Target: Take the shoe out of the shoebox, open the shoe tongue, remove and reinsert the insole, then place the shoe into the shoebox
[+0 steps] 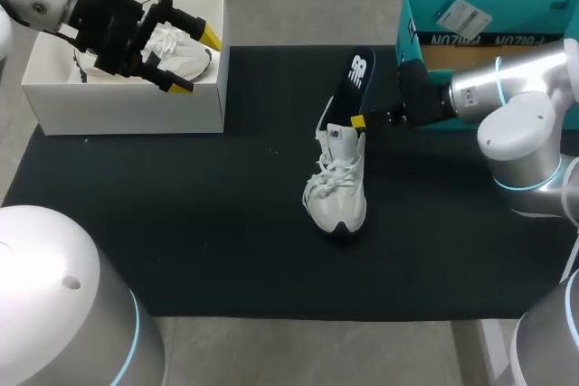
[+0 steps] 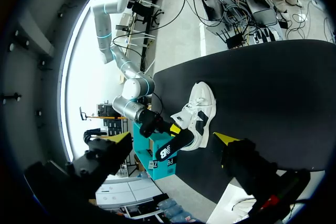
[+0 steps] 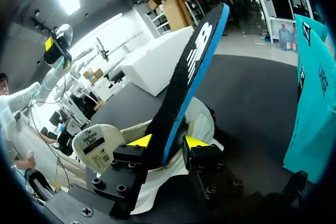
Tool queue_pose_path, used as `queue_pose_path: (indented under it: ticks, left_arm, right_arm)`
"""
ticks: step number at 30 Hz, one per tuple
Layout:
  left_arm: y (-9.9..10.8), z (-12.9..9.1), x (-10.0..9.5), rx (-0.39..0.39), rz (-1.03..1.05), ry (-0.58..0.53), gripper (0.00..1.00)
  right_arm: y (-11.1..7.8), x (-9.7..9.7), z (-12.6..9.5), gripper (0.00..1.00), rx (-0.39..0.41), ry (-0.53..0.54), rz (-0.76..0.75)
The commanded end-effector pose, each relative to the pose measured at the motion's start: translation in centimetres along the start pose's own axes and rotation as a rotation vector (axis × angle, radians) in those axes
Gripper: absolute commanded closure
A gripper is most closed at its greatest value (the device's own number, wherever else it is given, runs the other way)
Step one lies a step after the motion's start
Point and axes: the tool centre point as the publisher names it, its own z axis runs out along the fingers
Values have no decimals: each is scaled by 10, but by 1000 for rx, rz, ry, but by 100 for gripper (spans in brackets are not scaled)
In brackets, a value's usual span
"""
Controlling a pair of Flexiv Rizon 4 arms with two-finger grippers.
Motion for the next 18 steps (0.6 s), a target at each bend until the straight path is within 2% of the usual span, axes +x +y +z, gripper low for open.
queue_pose_path:
  ticks: [1,5,6,8,11,18]
  left_arm:
    - [0,0,-1,0,0,4,0]
    - [0,0,-1,0,0,4,0]
    - [0,0,-1,0,0,4,0]
    - [0,0,-1,0,0,4,0]
    - [0,0,-1,0,0,4,0]
    - [0,0,-1,0,0,4,0]
  right_arm:
    - [9,-5,1,55,-13,2,-8]
    - [17,-7,2,62,-23,-1,-18]
    - [18,-7,2,69,-24,0,-19]
    - [19,-8,2,100,-26,6,-22]
    - [19,-5,4,100,-16,16,-22]
    - [13,0,7,100,87,15,-75]
